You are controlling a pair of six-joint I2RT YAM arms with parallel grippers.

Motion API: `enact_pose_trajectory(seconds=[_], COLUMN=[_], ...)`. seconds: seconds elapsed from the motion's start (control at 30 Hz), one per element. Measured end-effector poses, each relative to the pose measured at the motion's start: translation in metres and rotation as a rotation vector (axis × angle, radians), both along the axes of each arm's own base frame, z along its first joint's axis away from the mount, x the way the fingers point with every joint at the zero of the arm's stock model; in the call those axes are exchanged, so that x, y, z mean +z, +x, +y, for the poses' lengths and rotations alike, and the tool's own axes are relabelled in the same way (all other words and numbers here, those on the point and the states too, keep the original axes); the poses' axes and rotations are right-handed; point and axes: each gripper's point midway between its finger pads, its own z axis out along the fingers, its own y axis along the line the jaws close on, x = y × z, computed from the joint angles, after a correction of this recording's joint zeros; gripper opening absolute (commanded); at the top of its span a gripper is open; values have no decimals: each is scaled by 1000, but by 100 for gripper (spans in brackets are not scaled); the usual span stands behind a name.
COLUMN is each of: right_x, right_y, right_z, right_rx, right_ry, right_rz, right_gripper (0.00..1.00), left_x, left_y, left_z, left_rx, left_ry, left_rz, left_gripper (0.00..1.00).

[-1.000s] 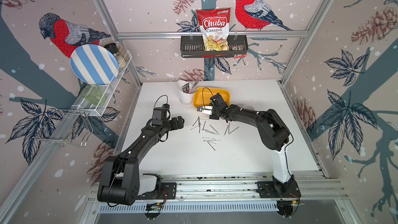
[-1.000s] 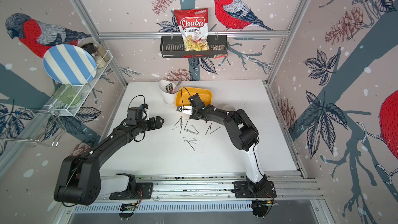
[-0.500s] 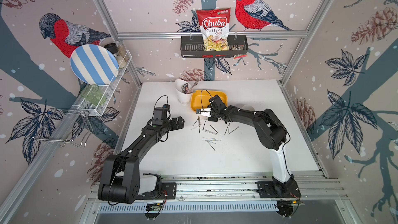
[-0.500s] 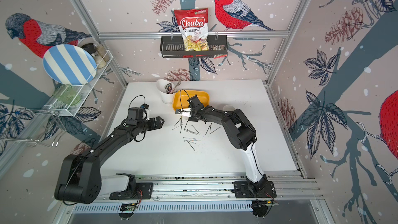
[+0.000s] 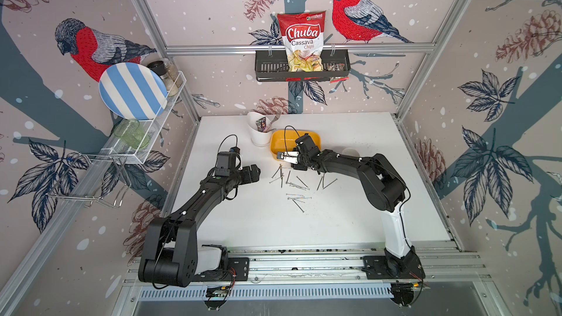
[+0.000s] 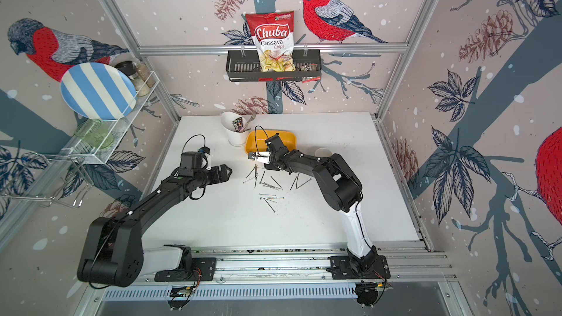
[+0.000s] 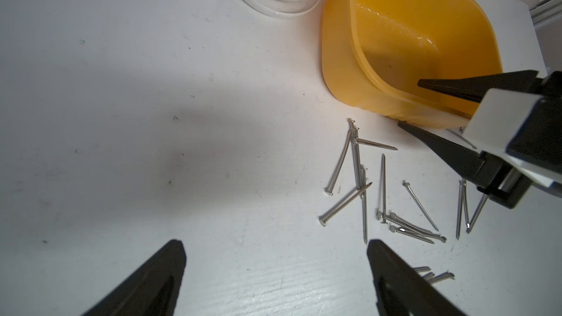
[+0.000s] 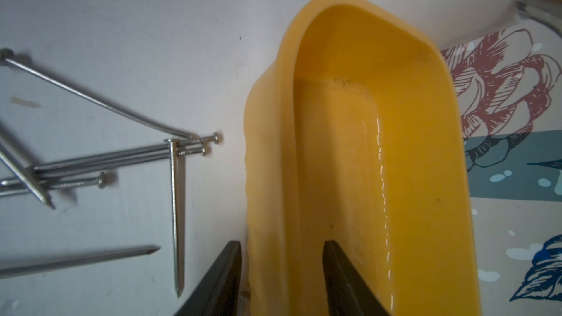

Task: Put the nails on the desktop into the storage box
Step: Move the storage box to the center of the board.

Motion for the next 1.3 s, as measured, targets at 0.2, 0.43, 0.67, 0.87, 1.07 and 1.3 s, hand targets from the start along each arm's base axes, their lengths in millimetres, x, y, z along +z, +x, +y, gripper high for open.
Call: enact_pose_trajectory(seconds=[0.2, 0.43, 0.67, 0.87, 1.07, 1.3], right_x=[62, 155, 192, 223, 192, 187], right_y=[15, 17, 0, 19, 34, -4], right_z=[7, -3, -37, -94, -141, -154], right_rx=[-52, -154, -298, -555, -785, -880], right_ry=[139, 386, 558, 839, 985, 1016], right_rz=[-76, -139, -56, 130, 496, 613], right_gripper=[51, 54, 68, 100, 100, 100], left_x=[1, 12, 20, 17, 10, 7], left_y=[0, -1, -1, 1, 3, 7], left_z=[0, -4, -5, -13, -29, -56], left_rx=[-1, -14, -17, -36, -81, -152], left_ry=[-1, -22, -37, -75, -90, -102], left_rz=[-2, -36, -62, -59, -38, -25], left_gripper=[95, 95, 95, 95, 95, 95])
